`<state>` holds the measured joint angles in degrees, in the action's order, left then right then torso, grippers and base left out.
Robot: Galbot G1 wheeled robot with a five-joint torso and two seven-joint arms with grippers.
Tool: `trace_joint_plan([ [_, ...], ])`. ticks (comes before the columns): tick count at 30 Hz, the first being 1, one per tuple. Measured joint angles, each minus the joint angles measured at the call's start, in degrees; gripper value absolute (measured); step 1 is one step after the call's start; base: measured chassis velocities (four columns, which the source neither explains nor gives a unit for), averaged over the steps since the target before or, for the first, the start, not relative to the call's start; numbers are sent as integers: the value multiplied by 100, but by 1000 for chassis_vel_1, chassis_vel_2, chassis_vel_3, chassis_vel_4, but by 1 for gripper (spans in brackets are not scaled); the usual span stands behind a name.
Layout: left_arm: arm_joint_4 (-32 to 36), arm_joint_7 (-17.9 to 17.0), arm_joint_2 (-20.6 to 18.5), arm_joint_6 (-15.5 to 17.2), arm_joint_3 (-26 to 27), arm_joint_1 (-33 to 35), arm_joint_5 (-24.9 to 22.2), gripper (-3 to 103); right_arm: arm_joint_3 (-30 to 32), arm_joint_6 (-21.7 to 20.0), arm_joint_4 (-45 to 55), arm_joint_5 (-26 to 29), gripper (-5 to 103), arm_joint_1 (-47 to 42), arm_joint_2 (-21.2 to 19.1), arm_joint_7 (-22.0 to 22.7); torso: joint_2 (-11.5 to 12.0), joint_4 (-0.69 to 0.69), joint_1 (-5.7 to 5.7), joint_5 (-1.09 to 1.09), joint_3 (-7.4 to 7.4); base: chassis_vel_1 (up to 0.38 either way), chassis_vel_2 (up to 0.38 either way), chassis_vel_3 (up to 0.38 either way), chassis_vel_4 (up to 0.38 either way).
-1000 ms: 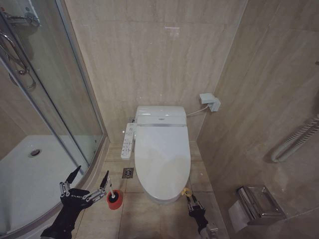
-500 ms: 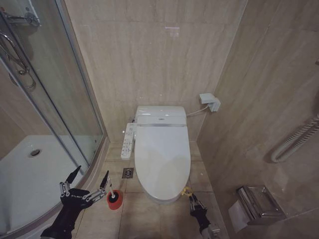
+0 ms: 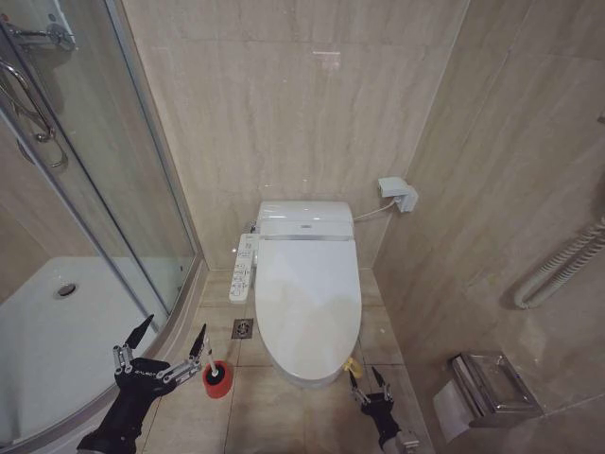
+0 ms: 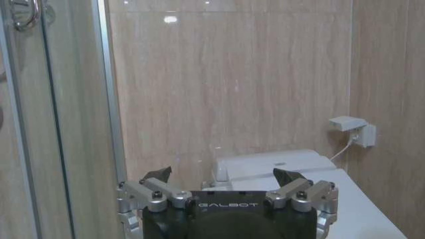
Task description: Open the toilet lid, clean the toilet bowl with a toilet brush, close the toilet lid, and flush.
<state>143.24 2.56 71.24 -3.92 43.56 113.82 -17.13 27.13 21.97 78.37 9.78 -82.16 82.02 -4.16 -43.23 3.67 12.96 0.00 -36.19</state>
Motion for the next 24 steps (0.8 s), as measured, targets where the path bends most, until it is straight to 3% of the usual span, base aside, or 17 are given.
trace_joint_plan([
  [4, 0, 0, 0, 0, 0, 0, 0, 100, -5, 12, 7, 2, 74, 44, 1, 1, 0, 0, 0, 0, 0, 0, 0, 0, 0],
  [5, 0, 0, 0, 0, 0, 0, 0, 100, -5, 12, 10, 1, 99, 50, -3, -7, 0, 0, 0, 0, 0, 0, 0, 0, 0],
  [12, 0, 0, 0, 0, 0, 0, 0, 100, -3, 28, -16, -3, 99, 47, -18, -104, 0, 0, 0, 0, 0, 0, 0, 0, 0],
  [13, 0, 0, 0, 0, 0, 0, 0, 100, -2, 35, -29, -3, 74, 44, -18, -109, 0, 0, 0, 0, 0, 0, 0, 0, 0],
  [20, 0, 0, 0, 0, 0, 0, 0, 100, 2, 77, -63, 5, 74, 42, -21, -224, 0, 0, 0, 0, 0, 0, 0, 0, 0],
  [21, 0, 0, 0, 0, 0, 0, 0, 100, 3, 81, -66, 10, 46, 46, -21, -246, 0, 0, 0, 0, 0, 0, 0, 0, 0],
  [24, 0, 0, 0, 0, 0, 0, 0, 100, 4, 114, -81, 19, 46, 54, -23, -309, 0, 0, 0, 0, 1, 0, 0, 0, 0],
])
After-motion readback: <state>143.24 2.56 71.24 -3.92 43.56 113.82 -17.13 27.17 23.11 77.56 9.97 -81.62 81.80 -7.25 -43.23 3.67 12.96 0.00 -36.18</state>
